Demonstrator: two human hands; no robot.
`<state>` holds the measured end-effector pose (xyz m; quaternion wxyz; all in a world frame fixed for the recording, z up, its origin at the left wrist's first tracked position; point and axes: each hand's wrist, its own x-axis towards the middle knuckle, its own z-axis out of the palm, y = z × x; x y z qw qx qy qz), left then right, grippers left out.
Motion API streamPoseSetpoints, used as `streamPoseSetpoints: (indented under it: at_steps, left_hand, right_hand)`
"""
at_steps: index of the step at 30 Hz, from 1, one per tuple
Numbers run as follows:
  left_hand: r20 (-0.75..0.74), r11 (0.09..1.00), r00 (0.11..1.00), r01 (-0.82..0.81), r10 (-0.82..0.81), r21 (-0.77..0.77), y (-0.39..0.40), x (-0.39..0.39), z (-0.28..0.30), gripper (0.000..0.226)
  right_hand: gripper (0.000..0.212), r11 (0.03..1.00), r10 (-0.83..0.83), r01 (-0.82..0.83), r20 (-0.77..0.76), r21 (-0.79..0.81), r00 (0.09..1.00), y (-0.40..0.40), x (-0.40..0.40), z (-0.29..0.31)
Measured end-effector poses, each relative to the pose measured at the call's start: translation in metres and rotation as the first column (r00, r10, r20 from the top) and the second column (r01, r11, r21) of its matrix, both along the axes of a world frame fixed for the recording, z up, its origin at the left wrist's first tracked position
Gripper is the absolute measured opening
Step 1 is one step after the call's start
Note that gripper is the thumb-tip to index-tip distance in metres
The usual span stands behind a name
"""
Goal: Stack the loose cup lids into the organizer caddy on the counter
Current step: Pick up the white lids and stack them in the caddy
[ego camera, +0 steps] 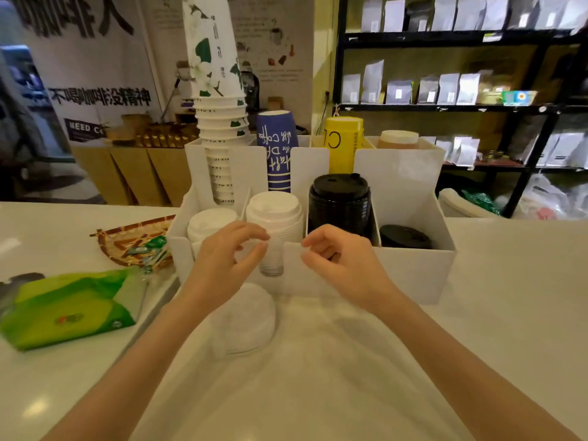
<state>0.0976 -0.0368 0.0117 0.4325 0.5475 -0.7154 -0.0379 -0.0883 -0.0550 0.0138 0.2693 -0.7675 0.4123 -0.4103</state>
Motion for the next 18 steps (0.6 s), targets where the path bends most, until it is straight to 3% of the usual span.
streamPoseSetpoints:
  at_steps: [3, 6, 11, 14, 18]
  left_hand:
    - [-0.012, 0.997, 0.997, -0.074, 0.074, 0.027, 0.016, 0.016, -0.01, 0.017]
    - [0.0, 0.986, 0.997, -0.075, 0.076, 0.147, 0.032, 0.031, -0.025, 0.02]
    - [-0.032, 0.834, 0.999, -0.004, 0.026, 0.552, 0.045, 0.043, -0.052, 0.081]
    - [0.044, 0.839, 0.999, 0.0, -0.028, 0.544, 0.044, 0.046, -0.059, 0.103]
    - [0.067, 0.855, 0.996, 0.015, -0.058, 0.518, 0.043, 0.049, -0.061, 0.105]
  right_hand:
    - [0.039, 0.976, 0.138, -0.088, -0.247, 0.201, 0.959, 0.009, 0.015, -0.021]
    - [0.068, 0.95, 0.234, -0.141, -0.335, 0.279, 0.913, 0.016, 0.028, -0.04]
    - [0.078, 0.963, 0.212, -0.14, -0.326, 0.23, 0.921, 0.02, 0.044, -0.064]
    - [0.081, 0.982, 0.16, -0.116, -0.327, 0.151, 0.931, 0.02, 0.051, -0.073]
    - [0.083, 0.991, 0.122, -0.097, -0.309, 0.096, 0.943, 0.023, 0.053, -0.075]
